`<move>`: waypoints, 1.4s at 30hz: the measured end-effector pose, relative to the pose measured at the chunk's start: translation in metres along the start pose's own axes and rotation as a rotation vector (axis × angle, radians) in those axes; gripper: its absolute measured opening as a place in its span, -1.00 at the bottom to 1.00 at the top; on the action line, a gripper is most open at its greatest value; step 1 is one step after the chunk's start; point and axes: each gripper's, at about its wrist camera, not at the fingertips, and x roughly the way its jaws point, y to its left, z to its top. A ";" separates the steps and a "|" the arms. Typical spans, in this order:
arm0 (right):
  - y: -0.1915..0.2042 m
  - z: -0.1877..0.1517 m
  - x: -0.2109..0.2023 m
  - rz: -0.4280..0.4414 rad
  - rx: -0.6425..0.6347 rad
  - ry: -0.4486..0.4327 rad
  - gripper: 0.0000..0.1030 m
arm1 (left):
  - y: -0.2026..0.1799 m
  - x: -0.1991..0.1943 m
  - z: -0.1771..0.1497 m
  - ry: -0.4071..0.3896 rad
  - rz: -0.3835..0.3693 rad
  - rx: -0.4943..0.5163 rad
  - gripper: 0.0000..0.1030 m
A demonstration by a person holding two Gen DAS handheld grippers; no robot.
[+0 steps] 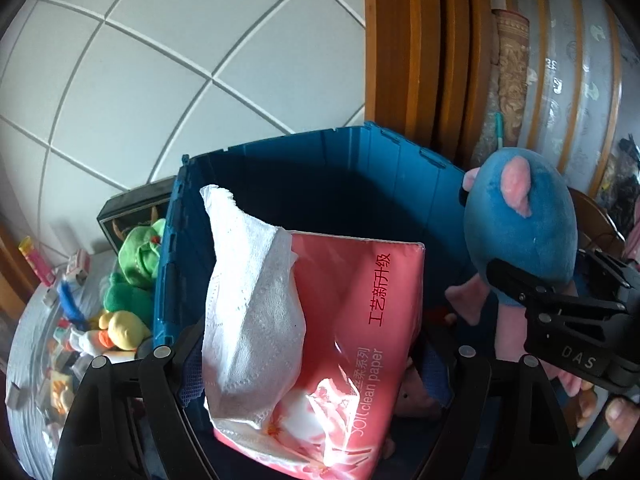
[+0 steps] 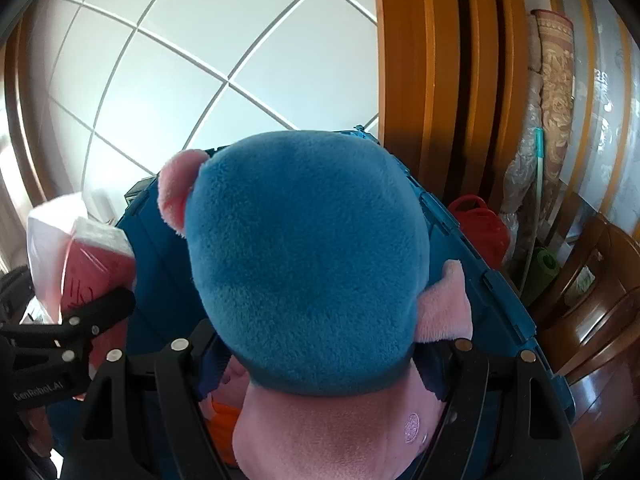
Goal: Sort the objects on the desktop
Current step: 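Open the left tool dropping the tissue pack while the right tool releases the pig, then withdraw both tools from the crate back over the table pile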
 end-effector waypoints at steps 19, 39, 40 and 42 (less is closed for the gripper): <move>-0.014 0.010 -0.004 0.011 0.003 -0.064 0.96 | 0.007 -0.019 0.000 -0.056 0.052 -0.025 0.96; -0.004 0.013 -0.021 0.000 -0.003 -0.108 1.00 | 0.026 -0.033 -0.006 -0.071 0.075 -0.078 0.99; -0.003 0.013 -0.021 0.000 -0.004 -0.108 1.00 | 0.030 -0.035 -0.008 -0.075 0.079 -0.083 0.99; 0.001 0.013 -0.023 0.005 -0.005 -0.110 1.00 | 0.037 -0.040 -0.012 -0.083 0.086 -0.094 0.99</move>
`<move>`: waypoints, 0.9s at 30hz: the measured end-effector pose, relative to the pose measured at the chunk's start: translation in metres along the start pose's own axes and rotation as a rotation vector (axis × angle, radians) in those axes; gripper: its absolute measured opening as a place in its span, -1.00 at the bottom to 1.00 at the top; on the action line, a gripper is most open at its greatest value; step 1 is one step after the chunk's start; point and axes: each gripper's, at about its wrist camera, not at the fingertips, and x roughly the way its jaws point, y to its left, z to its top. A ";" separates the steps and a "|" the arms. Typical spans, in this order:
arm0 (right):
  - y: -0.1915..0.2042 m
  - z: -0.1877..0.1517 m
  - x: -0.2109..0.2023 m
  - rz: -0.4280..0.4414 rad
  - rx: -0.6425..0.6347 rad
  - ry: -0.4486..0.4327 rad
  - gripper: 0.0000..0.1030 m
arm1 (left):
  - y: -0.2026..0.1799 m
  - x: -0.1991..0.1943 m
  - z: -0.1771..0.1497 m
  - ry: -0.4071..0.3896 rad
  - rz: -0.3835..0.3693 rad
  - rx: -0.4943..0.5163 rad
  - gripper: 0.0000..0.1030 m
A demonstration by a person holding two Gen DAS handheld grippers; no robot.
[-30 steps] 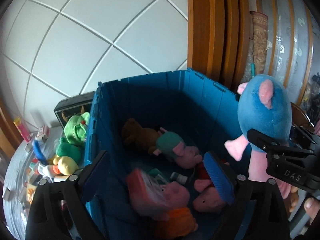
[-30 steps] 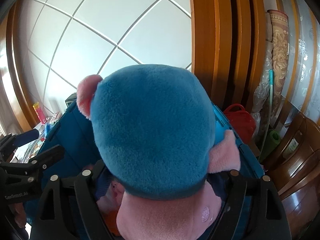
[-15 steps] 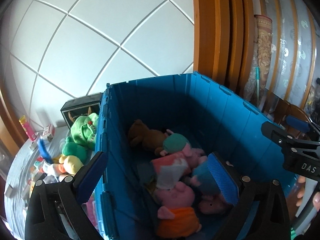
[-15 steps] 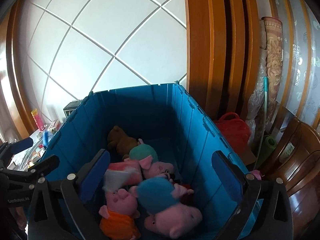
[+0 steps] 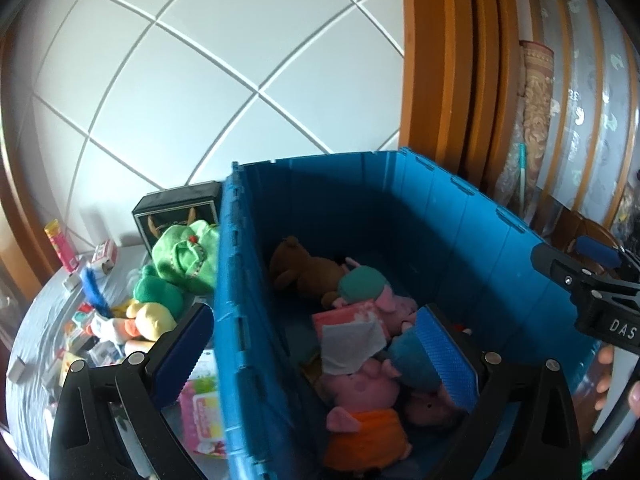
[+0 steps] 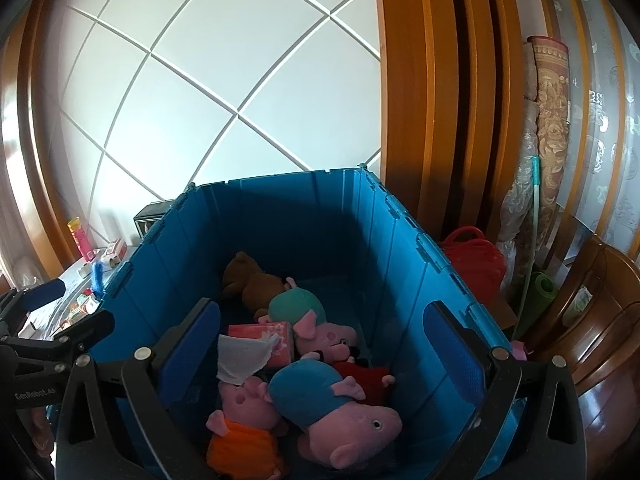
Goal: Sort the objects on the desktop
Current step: 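Withdraw both tools from the crate back over the table pile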
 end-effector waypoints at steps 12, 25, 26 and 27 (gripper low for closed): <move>0.064 -0.007 -0.009 0.093 -0.032 -0.017 1.00 | 0.071 -0.024 -0.028 0.004 0.048 -0.070 0.99; 0.160 -0.014 -0.022 0.175 -0.037 -0.026 1.00 | 0.193 -0.042 -0.078 0.067 0.128 -0.158 0.99; 0.172 -0.016 -0.022 0.189 -0.045 -0.025 1.00 | 0.207 -0.043 -0.085 0.076 0.144 -0.164 0.99; 0.184 -0.018 -0.022 0.203 -0.053 -0.023 1.00 | 0.226 -0.043 -0.094 0.090 0.168 -0.171 0.99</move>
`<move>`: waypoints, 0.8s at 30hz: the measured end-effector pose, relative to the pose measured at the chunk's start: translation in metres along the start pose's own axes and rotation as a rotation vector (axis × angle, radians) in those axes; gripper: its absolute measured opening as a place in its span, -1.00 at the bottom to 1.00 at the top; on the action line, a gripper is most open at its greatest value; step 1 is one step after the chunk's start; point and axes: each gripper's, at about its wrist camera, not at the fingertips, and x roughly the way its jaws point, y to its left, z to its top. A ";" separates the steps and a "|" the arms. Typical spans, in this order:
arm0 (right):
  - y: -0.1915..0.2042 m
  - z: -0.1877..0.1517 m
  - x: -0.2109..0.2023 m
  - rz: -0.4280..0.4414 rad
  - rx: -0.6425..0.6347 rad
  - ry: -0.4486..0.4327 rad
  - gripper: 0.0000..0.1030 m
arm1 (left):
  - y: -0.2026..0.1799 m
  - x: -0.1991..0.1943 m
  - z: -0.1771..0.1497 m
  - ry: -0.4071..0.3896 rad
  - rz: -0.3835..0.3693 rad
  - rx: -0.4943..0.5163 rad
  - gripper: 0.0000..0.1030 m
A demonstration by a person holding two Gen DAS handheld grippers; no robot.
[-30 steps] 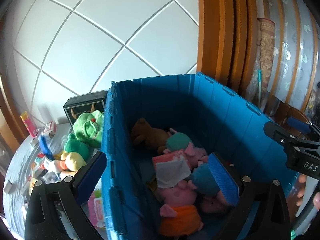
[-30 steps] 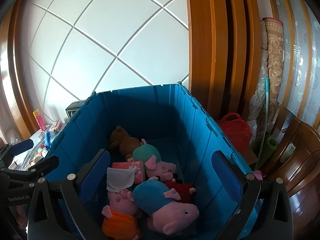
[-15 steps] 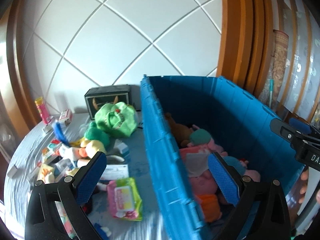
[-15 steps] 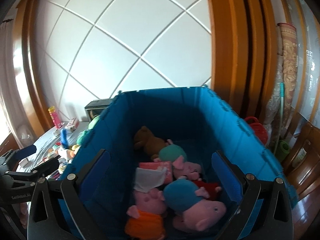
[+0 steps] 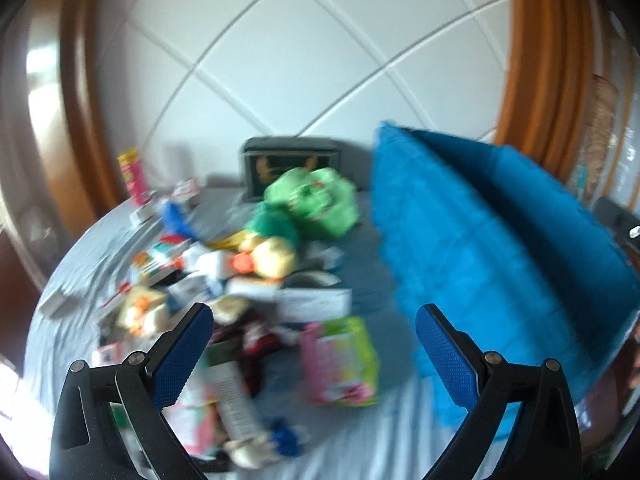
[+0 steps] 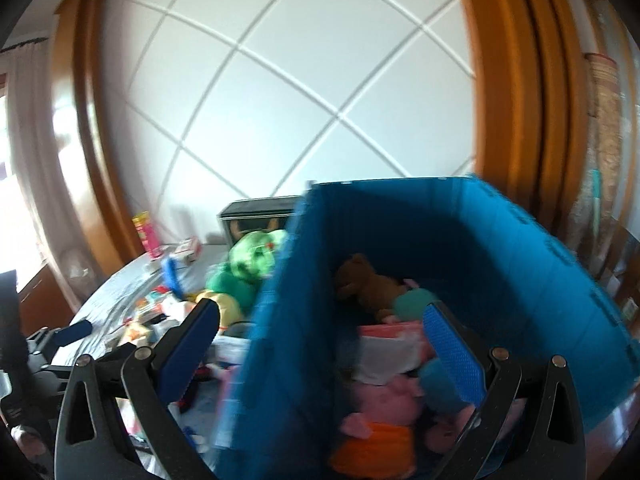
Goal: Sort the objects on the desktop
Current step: 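Withdraw both tools from the crate back over the table pile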
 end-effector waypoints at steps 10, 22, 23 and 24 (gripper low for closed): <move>0.128 -0.020 0.035 0.136 -0.080 0.040 1.00 | 0.185 0.037 -0.072 0.158 0.220 -0.107 0.99; 0.222 -0.092 0.128 0.203 -0.104 0.254 1.00 | 0.300 0.061 -0.133 0.289 0.298 -0.234 0.98; 0.221 -0.098 0.135 0.206 -0.103 0.279 1.00 | 0.304 0.063 -0.137 0.294 0.305 -0.243 0.98; 0.221 -0.104 0.142 0.209 -0.103 0.304 1.00 | 0.308 0.065 -0.142 0.300 0.313 -0.255 0.98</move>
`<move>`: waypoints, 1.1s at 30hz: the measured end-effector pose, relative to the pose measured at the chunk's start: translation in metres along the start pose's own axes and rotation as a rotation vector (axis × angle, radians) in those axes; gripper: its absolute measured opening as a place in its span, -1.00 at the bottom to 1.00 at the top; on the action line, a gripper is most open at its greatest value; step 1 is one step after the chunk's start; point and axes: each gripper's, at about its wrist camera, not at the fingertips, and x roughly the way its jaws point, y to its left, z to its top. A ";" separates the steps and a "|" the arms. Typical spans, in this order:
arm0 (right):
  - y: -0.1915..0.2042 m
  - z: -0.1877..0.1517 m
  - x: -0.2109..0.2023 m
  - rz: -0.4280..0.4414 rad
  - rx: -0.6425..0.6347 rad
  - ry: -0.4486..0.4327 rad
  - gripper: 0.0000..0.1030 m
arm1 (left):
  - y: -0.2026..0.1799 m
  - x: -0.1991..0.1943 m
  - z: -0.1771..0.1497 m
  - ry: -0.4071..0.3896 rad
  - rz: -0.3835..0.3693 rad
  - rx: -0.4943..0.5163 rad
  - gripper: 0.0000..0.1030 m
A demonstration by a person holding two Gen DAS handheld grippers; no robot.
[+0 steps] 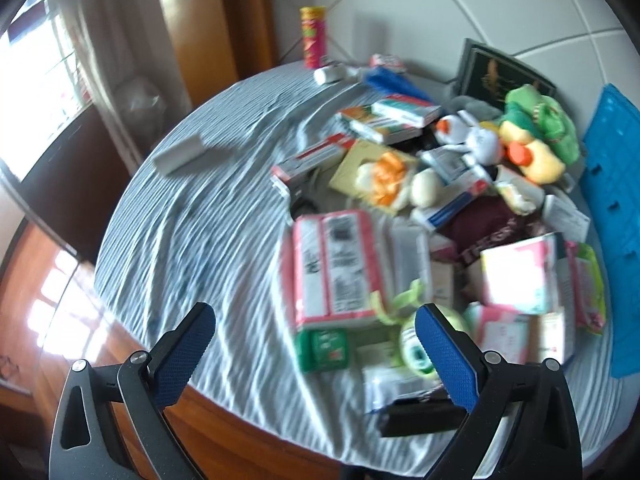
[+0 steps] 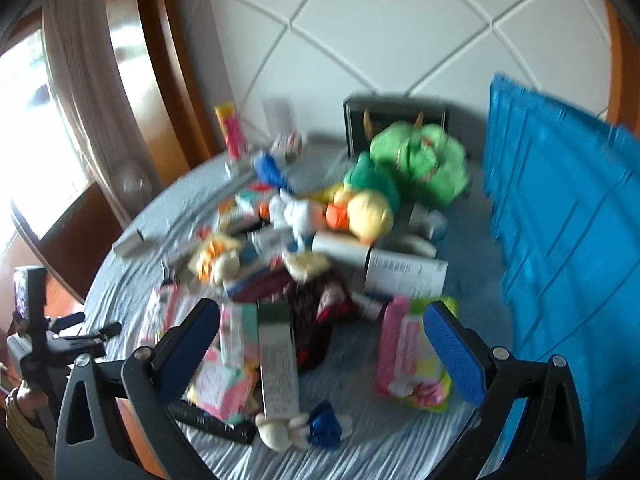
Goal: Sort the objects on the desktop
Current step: 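Withdraw both tools from the crate back over the table pile, then close the left tool on the green one-eyed plush while the right tool grips the pink wipes pack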
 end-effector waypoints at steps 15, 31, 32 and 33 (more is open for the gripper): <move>-0.050 -0.050 0.081 -0.068 0.071 0.225 1.00 | -0.027 0.031 -0.010 0.109 -0.039 0.005 0.86; -0.082 -0.092 0.119 -0.238 0.235 0.271 1.00 | -0.073 0.060 -0.034 0.203 -0.204 0.097 0.63; -0.084 -0.092 0.120 -0.241 0.229 0.267 1.00 | -0.074 0.062 -0.034 0.203 -0.199 0.094 0.63; -0.087 -0.092 0.123 -0.240 0.228 0.274 1.00 | -0.075 0.064 -0.034 0.203 -0.194 0.091 0.63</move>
